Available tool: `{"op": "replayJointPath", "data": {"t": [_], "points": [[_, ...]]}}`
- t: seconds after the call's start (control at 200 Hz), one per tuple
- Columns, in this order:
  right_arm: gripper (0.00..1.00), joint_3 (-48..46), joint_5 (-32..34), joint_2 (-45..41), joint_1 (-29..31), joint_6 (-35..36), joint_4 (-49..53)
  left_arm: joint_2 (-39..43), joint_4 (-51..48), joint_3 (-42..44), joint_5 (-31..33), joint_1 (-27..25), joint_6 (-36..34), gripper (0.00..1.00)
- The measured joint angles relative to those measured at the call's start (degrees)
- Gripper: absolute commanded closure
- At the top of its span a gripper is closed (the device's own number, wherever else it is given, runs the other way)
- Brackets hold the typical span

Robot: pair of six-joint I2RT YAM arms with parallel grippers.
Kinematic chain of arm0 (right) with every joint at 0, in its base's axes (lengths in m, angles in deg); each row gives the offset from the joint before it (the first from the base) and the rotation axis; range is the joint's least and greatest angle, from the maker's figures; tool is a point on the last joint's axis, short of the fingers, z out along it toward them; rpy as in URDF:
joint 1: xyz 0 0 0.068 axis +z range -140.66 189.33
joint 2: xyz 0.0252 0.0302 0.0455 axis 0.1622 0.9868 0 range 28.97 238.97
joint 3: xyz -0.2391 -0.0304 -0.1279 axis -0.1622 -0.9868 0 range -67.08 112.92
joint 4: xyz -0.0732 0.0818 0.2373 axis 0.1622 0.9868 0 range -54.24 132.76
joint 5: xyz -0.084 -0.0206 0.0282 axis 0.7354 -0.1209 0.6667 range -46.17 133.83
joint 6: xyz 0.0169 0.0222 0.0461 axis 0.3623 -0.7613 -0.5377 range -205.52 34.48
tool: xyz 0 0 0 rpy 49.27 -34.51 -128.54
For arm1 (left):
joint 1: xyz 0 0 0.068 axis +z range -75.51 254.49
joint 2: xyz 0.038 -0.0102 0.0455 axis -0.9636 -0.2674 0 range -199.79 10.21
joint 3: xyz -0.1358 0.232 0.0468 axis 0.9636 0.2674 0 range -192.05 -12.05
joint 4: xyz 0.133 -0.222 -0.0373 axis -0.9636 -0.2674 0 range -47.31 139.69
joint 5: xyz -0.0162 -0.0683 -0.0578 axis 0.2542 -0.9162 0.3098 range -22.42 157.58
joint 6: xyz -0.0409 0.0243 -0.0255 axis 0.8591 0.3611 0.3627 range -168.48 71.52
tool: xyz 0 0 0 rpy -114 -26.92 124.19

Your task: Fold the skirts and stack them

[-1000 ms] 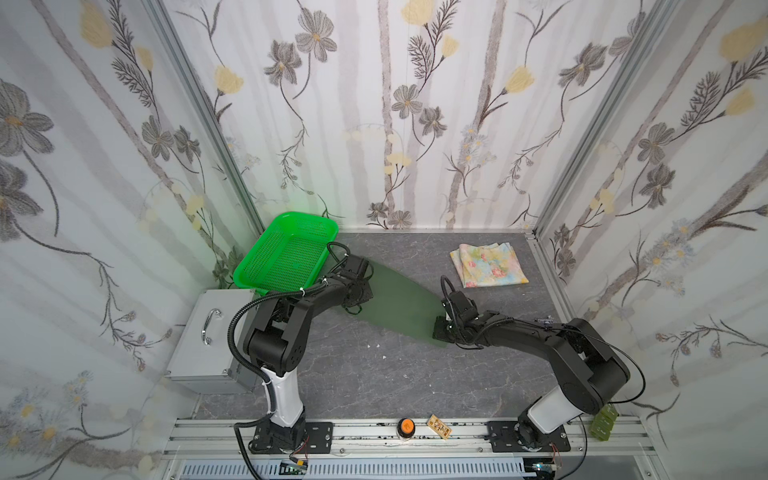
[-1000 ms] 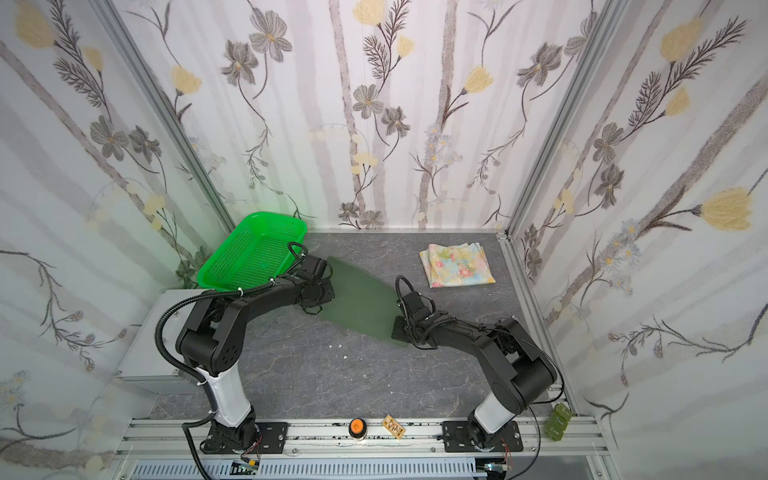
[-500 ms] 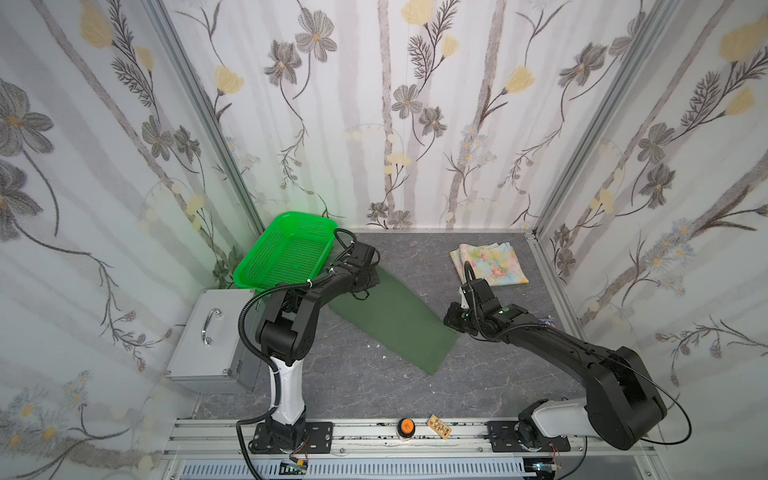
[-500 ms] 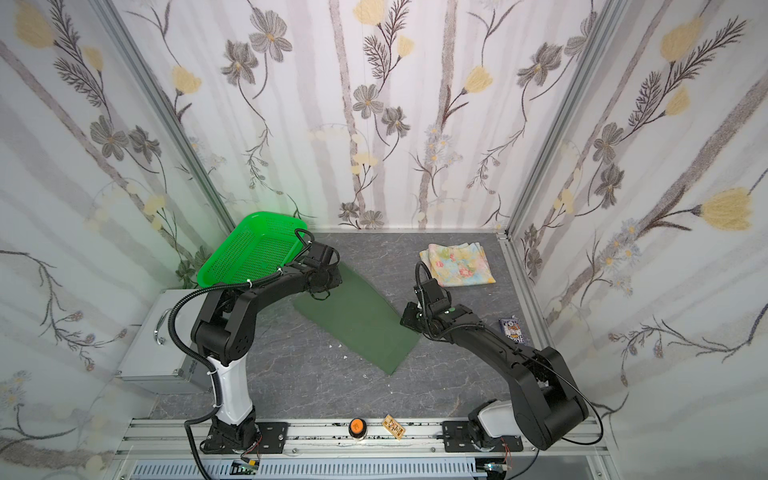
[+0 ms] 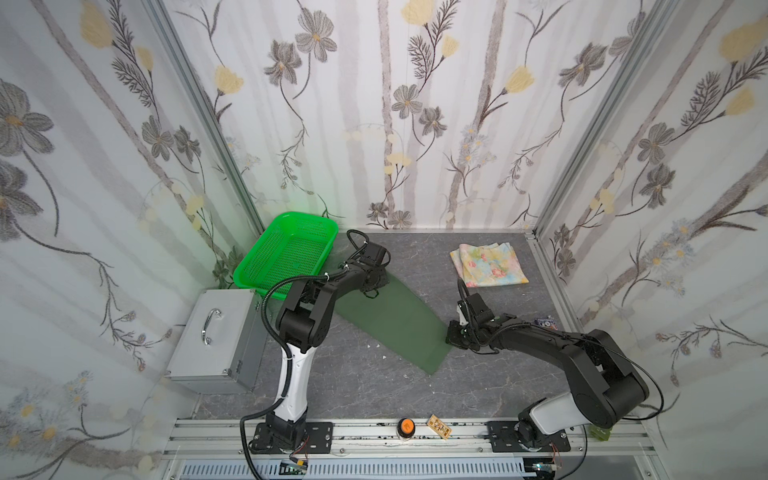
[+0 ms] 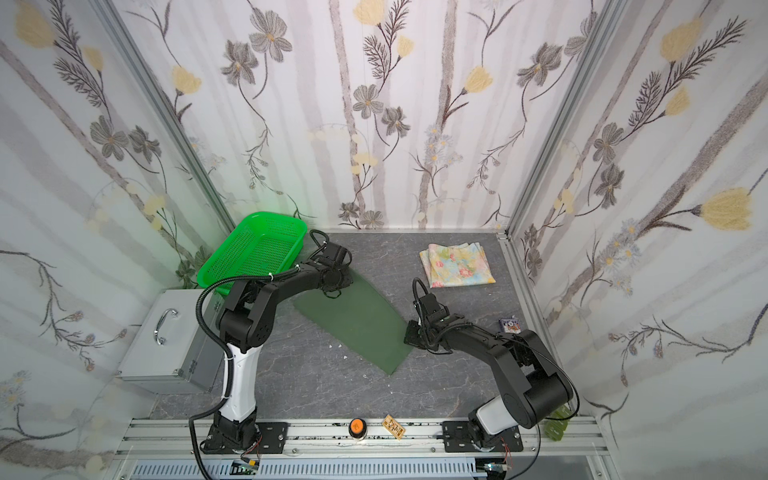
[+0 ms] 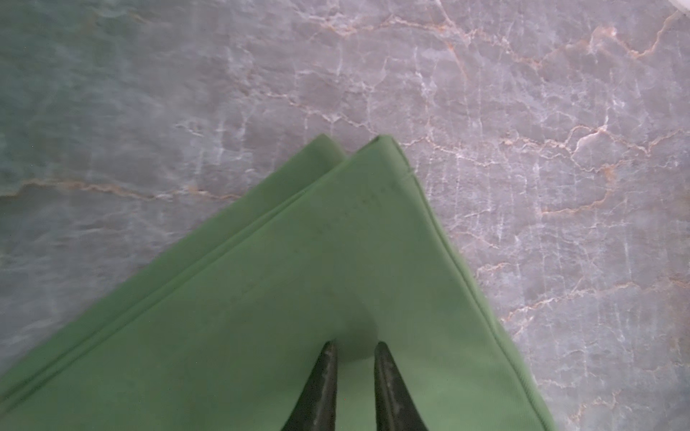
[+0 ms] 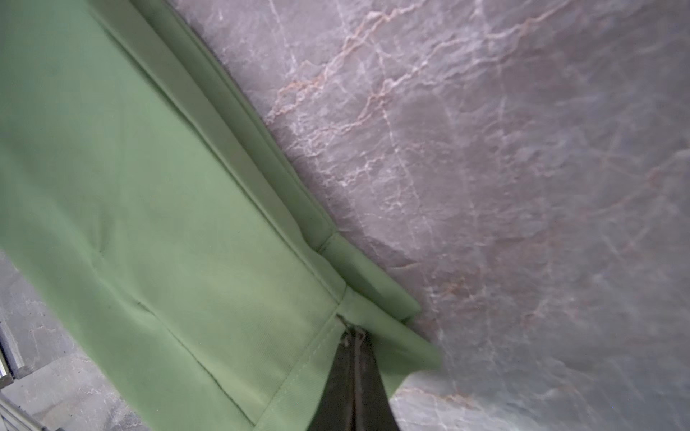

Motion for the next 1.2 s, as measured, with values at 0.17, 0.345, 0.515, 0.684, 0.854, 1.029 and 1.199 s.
{"op": "replayJointPath", "data": {"t": [0.17,0.345,0.515,0.684,0.854,1.029,1.199], "points": [[1.0,-2.5,-1.7,-1.0,4.5,-2.2,-3.7,-3.2,0.6,-4.1,0.3,-1.2,0.3,0.79],[1.0,-3.2,-4.2,-3.3,7.4,-4.7,-2.3,-6.5,1.2,-8.9,-0.9,-3.5,0.0,0.78],[1.0,-3.0,-4.7,-10.3,3.5,-6.1,-1.2,-7.8,0.7,-11.3,-3.0,-6.0,-1.7,0.79],[1.0,-2.3,-4.4,-11.3,0.3,-5.7,-1.0,-5.7,-0.3,-9.8,-4.0,-6.2,-2.1,0.79],[0.93,-2.5,-4.4,-9.1,0.0,-3.7,-1.0,0.5,-0.5,-6.2,-2.9,-5.4,-2.1,0.73],[0.64,-5.0,-4.7,-9.1,0.2,-3.2,-1.3,1.9,-1.0,-5.1,-3.0,-4.7,-2.0,0.5],[0.61,-6.4,-5.6,-11.6,1.1,-3.3,-1.5,-1.8,-1.0,-11.4,-5.1,-4.7,-1.9,0.39]]}}
